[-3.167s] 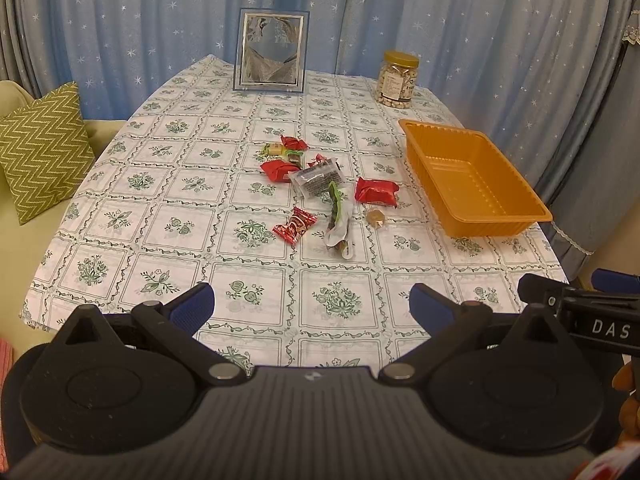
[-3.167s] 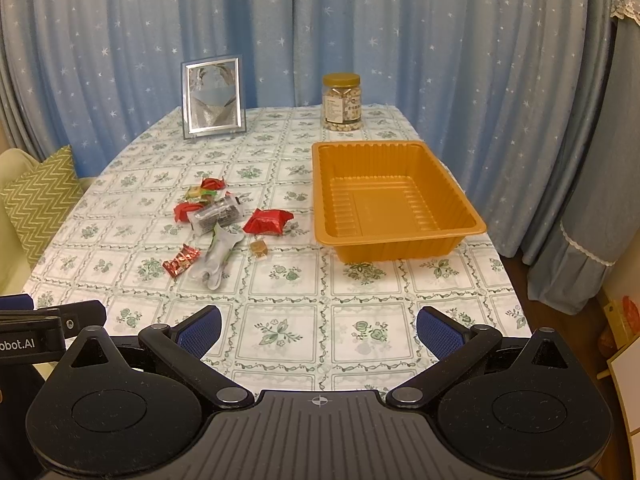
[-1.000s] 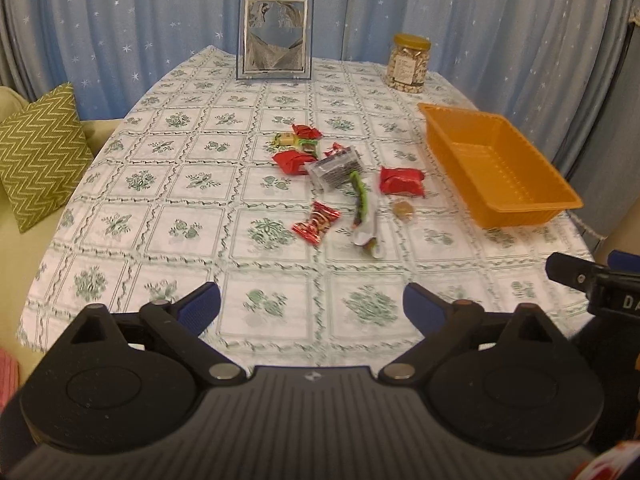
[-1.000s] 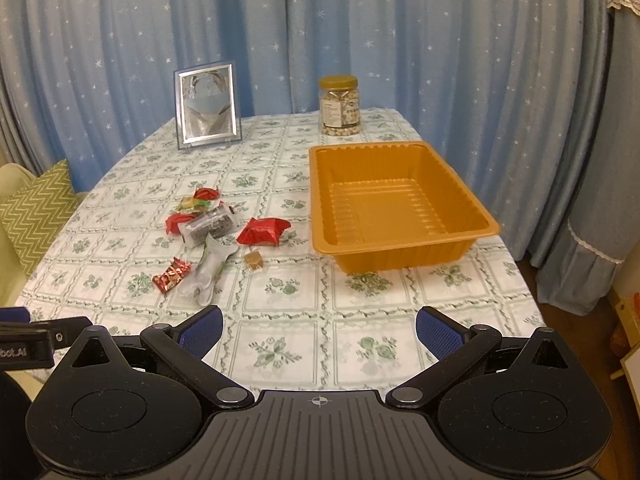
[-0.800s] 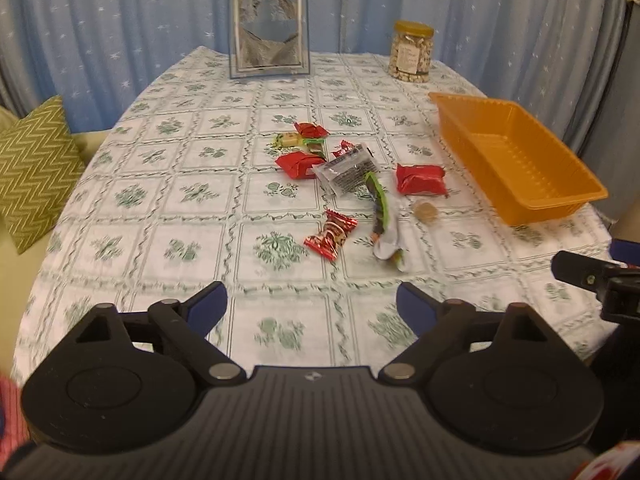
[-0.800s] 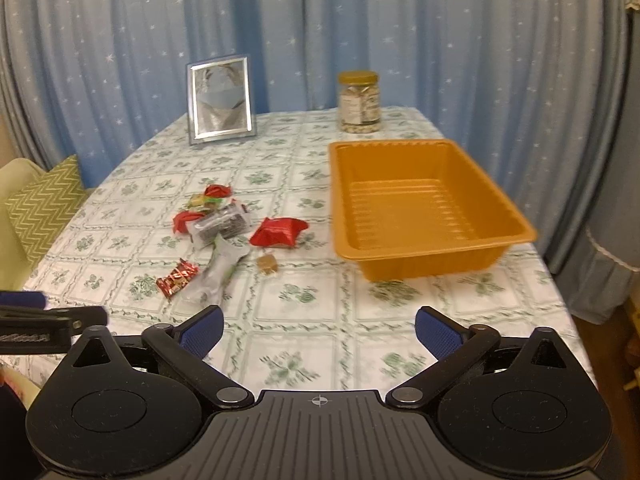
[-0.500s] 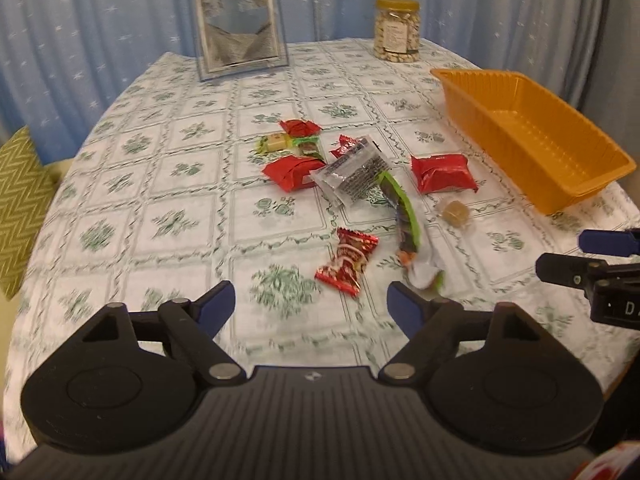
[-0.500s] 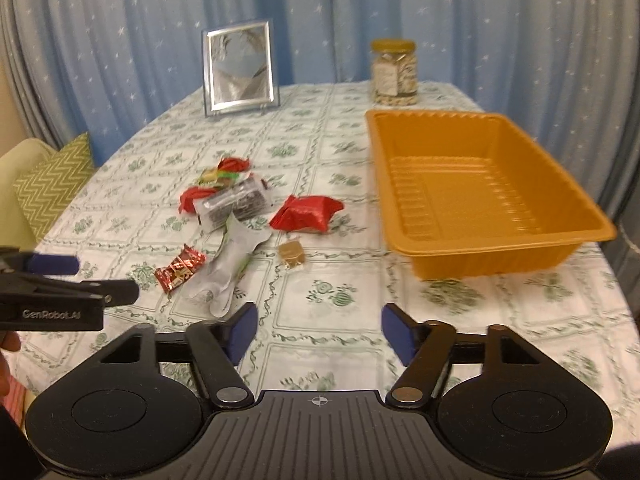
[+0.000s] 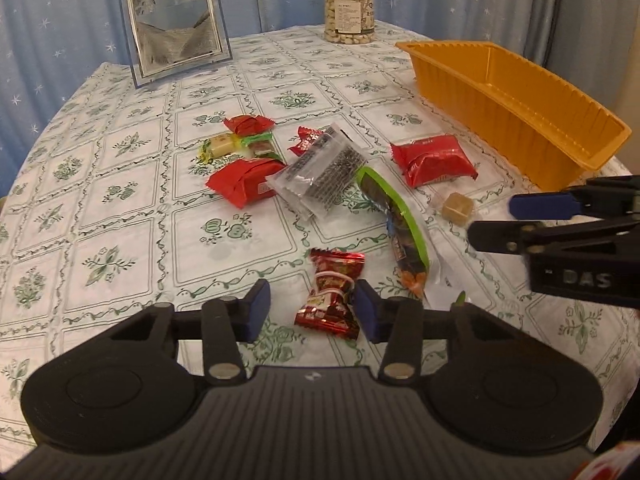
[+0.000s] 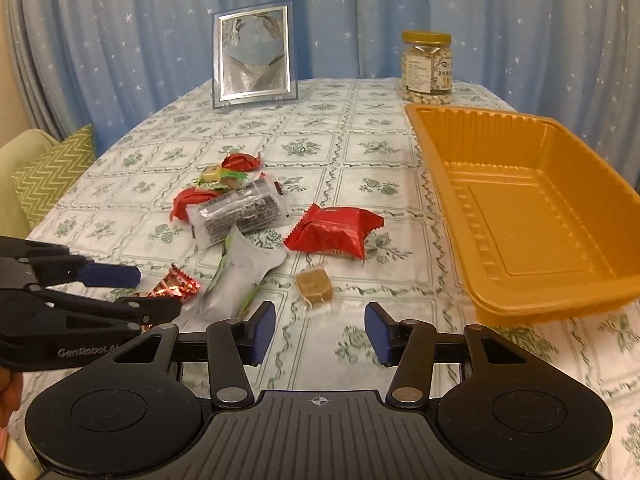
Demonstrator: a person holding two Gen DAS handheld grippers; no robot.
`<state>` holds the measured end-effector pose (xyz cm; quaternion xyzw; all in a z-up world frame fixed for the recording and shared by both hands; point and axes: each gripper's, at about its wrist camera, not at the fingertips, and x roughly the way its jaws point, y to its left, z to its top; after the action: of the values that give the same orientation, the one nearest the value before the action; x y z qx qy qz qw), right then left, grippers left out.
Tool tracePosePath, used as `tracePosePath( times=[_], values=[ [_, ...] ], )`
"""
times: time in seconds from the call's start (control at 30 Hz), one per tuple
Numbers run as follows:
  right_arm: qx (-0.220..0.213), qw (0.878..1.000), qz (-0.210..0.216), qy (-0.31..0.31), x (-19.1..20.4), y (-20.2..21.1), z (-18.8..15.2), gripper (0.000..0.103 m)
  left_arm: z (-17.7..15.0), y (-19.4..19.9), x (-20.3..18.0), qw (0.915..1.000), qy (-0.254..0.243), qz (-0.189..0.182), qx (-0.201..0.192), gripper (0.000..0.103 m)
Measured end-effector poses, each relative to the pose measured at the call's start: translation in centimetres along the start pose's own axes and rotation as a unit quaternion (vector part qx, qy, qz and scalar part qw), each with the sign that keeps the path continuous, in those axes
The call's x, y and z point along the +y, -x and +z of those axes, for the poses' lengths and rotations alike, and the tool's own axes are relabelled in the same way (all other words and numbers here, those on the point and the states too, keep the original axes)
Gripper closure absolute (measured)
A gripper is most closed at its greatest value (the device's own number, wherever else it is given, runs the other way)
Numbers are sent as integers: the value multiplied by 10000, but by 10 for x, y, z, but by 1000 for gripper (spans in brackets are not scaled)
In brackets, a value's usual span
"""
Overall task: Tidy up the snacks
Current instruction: 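Grasp the red-brown wrapped candy with the left tool while the right tool grasps the brown caramel cube, then carry both candies over the orange tray and open the left tool to drop its candy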
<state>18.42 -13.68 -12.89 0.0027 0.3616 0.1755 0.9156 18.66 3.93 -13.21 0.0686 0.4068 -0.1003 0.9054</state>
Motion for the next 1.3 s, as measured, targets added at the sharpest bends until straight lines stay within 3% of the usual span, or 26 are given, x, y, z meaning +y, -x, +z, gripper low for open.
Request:
tracePosePath(
  times=[0.3,0.5,0.63,1.0,1.3],
  values=[
    [-27,9999,-79,117,3,-26,7,62,-1,-1,0,9997,56,-172,-152,81],
    [-66,9993,-212,294,5,-27,6,80,-1,1,0,9997,134,-133,-147,84],
    [-56,9993,-249,291,6,-21,4,81,-3,5,2,9995,297,-32,-127,84],
    [-267,9991,-271,210,11,26,3,81,1,43,-5,9973,649,204,-286,85],
    [-367,9985,-391,-96,-2,86,-4,81,8,90,-34,9944,928,39,-511,84]
  ],
)
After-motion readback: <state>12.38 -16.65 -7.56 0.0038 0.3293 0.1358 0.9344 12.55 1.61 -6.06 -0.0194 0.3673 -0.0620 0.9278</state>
